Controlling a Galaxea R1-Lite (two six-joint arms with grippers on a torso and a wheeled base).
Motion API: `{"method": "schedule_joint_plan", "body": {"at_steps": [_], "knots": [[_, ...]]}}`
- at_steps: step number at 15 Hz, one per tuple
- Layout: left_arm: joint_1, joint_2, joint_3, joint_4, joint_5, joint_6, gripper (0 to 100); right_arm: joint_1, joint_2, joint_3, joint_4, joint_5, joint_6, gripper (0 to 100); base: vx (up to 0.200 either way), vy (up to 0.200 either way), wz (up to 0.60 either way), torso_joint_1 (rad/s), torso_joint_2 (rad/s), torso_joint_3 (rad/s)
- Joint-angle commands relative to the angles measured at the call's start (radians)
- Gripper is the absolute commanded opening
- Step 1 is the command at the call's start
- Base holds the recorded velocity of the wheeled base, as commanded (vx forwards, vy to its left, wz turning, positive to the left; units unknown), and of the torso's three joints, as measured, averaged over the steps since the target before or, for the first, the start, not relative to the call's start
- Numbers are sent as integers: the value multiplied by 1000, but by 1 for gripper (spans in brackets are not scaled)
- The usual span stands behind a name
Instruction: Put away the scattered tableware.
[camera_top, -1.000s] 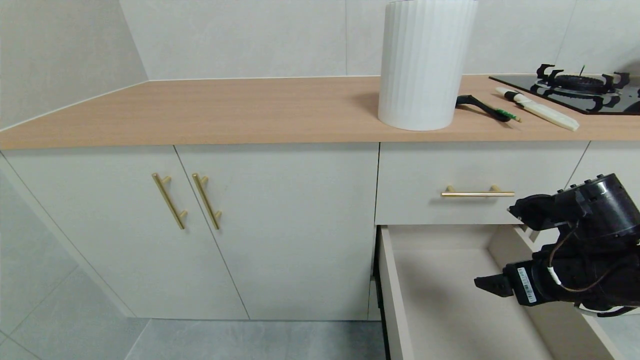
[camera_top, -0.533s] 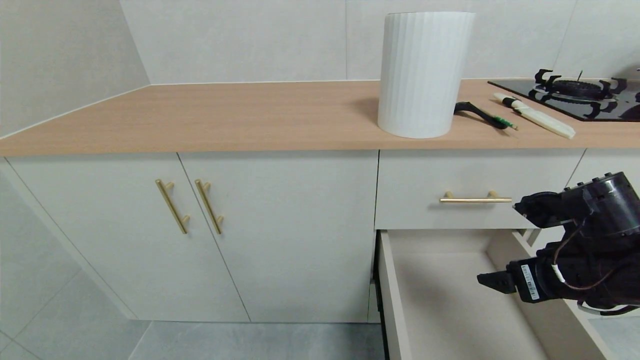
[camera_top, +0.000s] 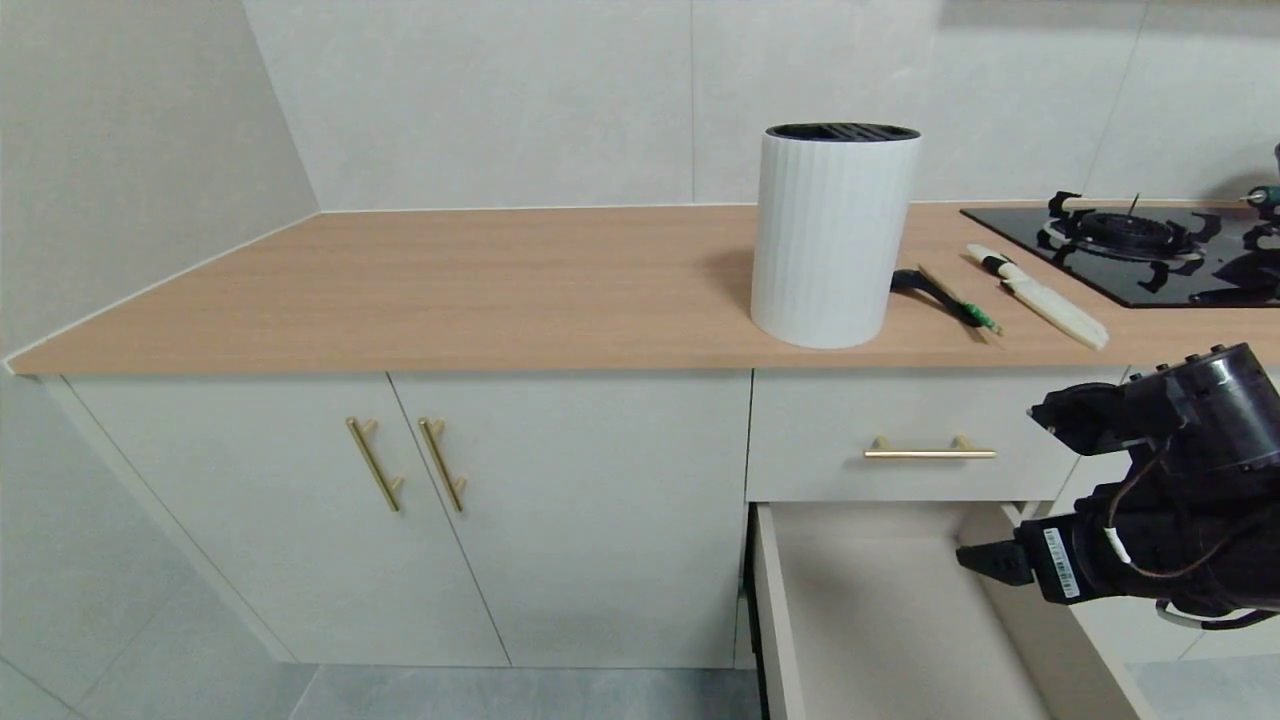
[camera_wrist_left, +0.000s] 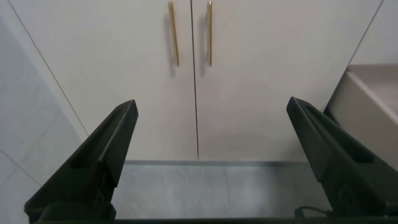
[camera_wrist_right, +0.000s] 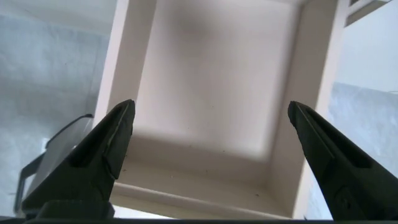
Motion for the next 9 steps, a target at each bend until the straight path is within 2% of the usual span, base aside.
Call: {"method": "schedule_joint_plan", "body": {"at_steps": [1,6,9], "knots": [[0,0,0,0,0,0,100,1,9,0,0,1,0,100,0,0,0,261,-461,-281],[0,0,0,0,0,0,100,1,4,2,0,1,-2,100,0,0,0,223,-484,-269],[0,0,0,0,0,0,100,1,-1,3,0,-1,-3,100,0,0,0,82,-194,-105]]}}
